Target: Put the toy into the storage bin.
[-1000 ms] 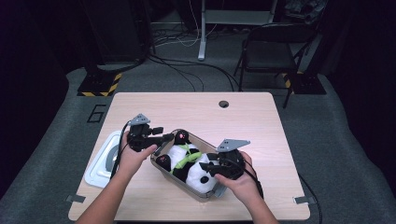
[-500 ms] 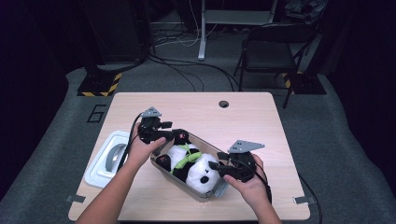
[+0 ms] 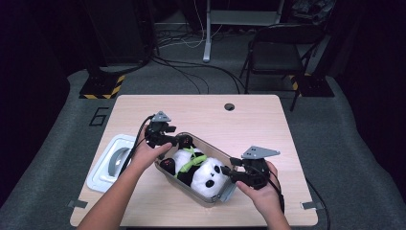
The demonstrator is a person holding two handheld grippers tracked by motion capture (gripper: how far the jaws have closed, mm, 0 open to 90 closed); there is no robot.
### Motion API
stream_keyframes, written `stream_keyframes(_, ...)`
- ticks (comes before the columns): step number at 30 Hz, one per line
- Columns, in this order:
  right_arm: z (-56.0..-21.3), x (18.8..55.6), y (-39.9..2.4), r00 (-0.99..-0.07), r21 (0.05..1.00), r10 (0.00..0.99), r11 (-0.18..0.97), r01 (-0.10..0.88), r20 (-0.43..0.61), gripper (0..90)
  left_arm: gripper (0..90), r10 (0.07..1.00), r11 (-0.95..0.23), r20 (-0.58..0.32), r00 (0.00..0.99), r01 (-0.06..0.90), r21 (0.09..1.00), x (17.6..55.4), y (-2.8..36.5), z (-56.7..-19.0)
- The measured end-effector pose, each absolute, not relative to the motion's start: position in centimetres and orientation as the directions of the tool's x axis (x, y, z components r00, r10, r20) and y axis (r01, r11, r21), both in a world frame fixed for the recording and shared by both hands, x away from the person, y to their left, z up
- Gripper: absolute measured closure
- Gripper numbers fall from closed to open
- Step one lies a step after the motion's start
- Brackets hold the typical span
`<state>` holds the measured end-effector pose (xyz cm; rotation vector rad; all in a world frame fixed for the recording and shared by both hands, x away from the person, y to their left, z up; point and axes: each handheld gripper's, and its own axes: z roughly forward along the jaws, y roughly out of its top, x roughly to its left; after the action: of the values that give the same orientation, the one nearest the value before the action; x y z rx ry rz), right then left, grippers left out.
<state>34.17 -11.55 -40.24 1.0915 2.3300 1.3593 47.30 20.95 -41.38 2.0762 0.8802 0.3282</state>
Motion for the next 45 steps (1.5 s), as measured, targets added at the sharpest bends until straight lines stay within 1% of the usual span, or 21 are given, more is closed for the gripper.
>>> stream_keyframes(2,-40.3,34.2,-11.6,-0.694,0.824,0.702,0.292,0.486,0.161,49.0,38.6,0.687,-0.412,-0.069,0.723,0.466,0.783,47.4,21.0,-41.5)
stream_keyframes(6,-40.4,34.1,-11.9,-0.68,0.823,0.716,0.285,0.492,0.159,48.8,38.6,0.688,-0.403,-0.088,0.721,0.48,0.779,47.5,21.1,-41.8)
stream_keyframes(13,-40.4,34.0,-12.3,-0.671,0.825,0.724,0.274,0.494,0.161,48.0,39.1,0.688,-0.364,-0.147,0.711,0.513,0.777,47.8,21.5,-42.7)
stream_keyframes(18,-40.5,34.1,-12.4,-0.665,0.826,0.729,0.27,0.495,0.161,47.3,39.7,0.689,-0.387,-0.117,0.715,0.499,0.775,47.5,21.4,-42.6)
stream_keyframes(21,-40.5,34.1,-12.5,-0.664,0.828,0.731,0.268,0.493,0.159,46.6,40.0,0.686,-0.362,-0.162,0.709,0.526,0.769,47.6,21.7,-42.5)
stream_keyframes(25,-40.5,34.1,-12.6,-0.661,0.829,0.733,0.263,0.493,0.16,46.1,41.8,0.69,-0.34,-0.184,0.7,0.538,0.771,47.4,21.9,-42.2)
stream_keyframes(26,-40.5,34.2,-12.6,-0.662,0.831,0.732,0.263,0.491,0.16,45.9,43.2,0.689,-0.355,-0.157,0.707,0.519,0.778,47.4,21.8,-42.1)
stream_keyframes(27,-40.5,34.2,-12.6,-0.662,0.831,0.732,0.263,0.491,0.16,45.9,43.2,0.689,-0.359,-0.148,0.71,0.512,0.781,47.3,21.8,-42.0)
stream_keyframes(32,-40.7,34.5,-12.5,-0.658,0.833,0.737,0.261,0.489,0.155,44.4,43.1,0.7,-0.347,-0.137,0.701,0.501,0.793,46.9,21.9,-41.6)
stream_keyframes(35,-40.9,34.7,-12.5,-0.655,0.832,0.739,0.258,0.491,0.157,43.9,42.7,0.703,-0.359,-0.11,0.702,0.485,0.797,46.4,22.3,-41.2)
stream_keyframes(37,-40.9,35.0,-12.4,-0.656,0.832,0.738,0.261,0.489,0.154,43.5,41.8,0.705,-0.356,-0.112,0.701,0.485,0.799,46.1,22.6,-40.9)
stream_keyframes(38,-41.0,35.2,-12.3,-0.659,0.832,0.736,0.262,0.489,0.155,43.0,39.8,0.705,-0.347,-0.122,0.698,0.49,0.8,45.9,22.7,-40.8)
stream_keyframes(39,-41.0,35.2,-12.3,-0.659,0.832,0.736,0.262,0.489,0.155,43.0,39.8,0.7,-0.356,-0.12,0.704,0.49,0.796,45.7,23.0,-40.6)
stream_keyframes(45,-41.4,35.9,-11.9,-0.665,0.83,0.734,0.28,0.483,0.14,40.4,41.2,0.708,-0.3,-0.16,0.688,0.498,0.814,43.5,25.3,-39.9)
